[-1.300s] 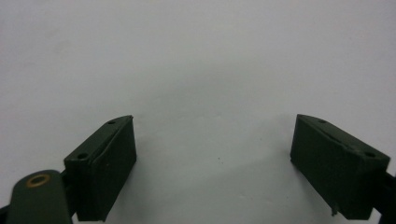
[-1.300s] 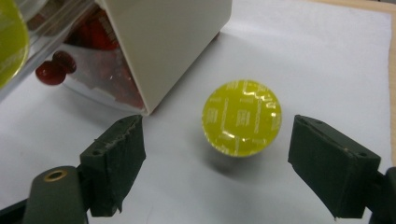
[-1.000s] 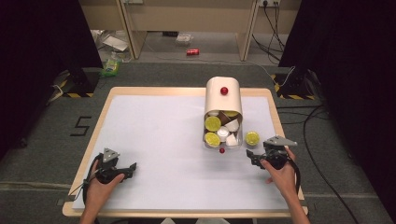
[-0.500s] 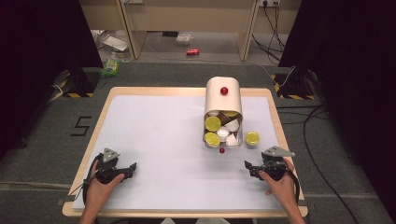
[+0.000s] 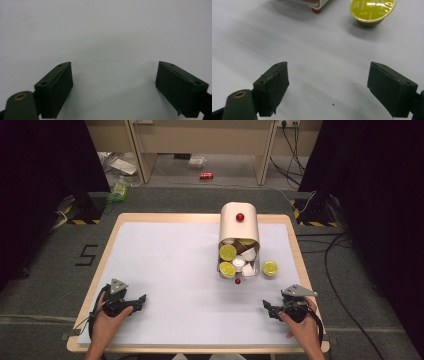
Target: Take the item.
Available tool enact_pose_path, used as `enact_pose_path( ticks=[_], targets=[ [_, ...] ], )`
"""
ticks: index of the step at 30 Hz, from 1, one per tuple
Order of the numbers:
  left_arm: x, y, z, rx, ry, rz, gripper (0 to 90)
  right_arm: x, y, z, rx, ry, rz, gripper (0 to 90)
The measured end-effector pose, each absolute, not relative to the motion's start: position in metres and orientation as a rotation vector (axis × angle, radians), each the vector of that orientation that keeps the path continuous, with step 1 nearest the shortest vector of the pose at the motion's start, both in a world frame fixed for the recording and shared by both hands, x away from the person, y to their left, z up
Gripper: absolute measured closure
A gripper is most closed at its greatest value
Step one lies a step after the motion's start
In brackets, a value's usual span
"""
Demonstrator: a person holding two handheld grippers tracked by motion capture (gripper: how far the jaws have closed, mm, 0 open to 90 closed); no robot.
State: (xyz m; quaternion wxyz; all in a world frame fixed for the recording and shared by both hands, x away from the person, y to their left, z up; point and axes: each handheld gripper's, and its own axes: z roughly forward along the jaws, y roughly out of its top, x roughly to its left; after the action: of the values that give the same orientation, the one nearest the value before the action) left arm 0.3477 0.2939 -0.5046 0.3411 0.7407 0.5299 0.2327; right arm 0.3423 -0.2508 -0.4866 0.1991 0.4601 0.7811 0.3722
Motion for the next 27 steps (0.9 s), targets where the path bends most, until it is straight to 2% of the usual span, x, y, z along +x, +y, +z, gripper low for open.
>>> enact_pose_path(
  ticks=[27],
  targets=[
    [0.348,0.294,-0.505,1.927,1.379,0.606,13.6,0.319,-0.252,-0.498,1.247,2.245,0.982,15.9]
  ],
)
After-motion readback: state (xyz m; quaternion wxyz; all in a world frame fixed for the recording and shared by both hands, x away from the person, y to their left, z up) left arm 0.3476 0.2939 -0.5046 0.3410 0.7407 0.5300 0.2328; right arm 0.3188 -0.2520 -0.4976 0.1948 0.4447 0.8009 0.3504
